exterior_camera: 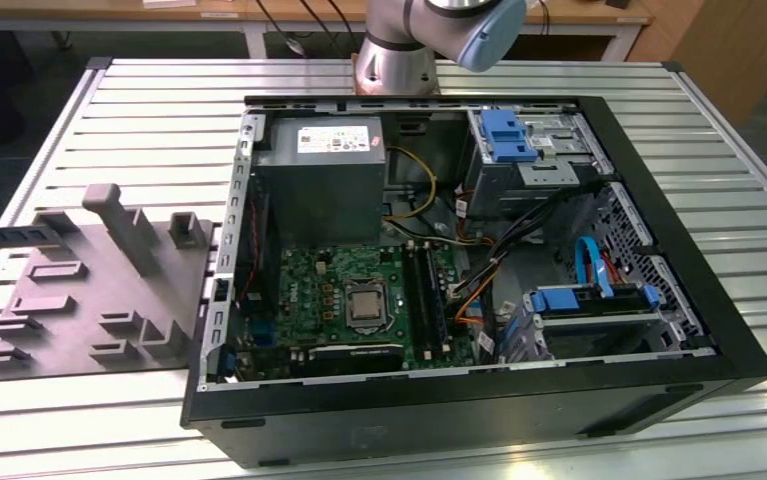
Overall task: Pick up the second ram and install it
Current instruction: 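Pick up the second ram and move it above second insertion slot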
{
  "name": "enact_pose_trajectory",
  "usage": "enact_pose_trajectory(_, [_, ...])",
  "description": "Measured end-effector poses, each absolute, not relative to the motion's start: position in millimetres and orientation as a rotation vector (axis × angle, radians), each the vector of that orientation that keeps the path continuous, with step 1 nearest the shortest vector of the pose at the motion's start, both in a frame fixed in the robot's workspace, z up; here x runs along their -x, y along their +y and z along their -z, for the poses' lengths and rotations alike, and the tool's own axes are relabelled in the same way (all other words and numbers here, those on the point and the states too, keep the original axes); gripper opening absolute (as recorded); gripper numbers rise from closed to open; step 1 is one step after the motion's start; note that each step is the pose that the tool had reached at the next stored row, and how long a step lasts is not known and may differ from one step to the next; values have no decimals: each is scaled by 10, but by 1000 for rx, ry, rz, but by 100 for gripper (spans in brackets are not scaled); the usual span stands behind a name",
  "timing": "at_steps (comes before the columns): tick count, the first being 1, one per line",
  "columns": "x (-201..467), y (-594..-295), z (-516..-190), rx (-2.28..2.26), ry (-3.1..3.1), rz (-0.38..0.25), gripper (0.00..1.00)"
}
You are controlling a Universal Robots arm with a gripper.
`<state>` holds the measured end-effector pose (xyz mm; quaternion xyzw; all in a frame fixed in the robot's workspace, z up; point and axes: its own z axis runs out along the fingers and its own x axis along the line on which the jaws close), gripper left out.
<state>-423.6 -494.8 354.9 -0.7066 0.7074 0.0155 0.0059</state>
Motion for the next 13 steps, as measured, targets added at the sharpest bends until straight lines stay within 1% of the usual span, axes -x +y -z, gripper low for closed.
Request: enact_pose_trajectory(13, [4232,-4947,-3917,2212,2214,-49,11])
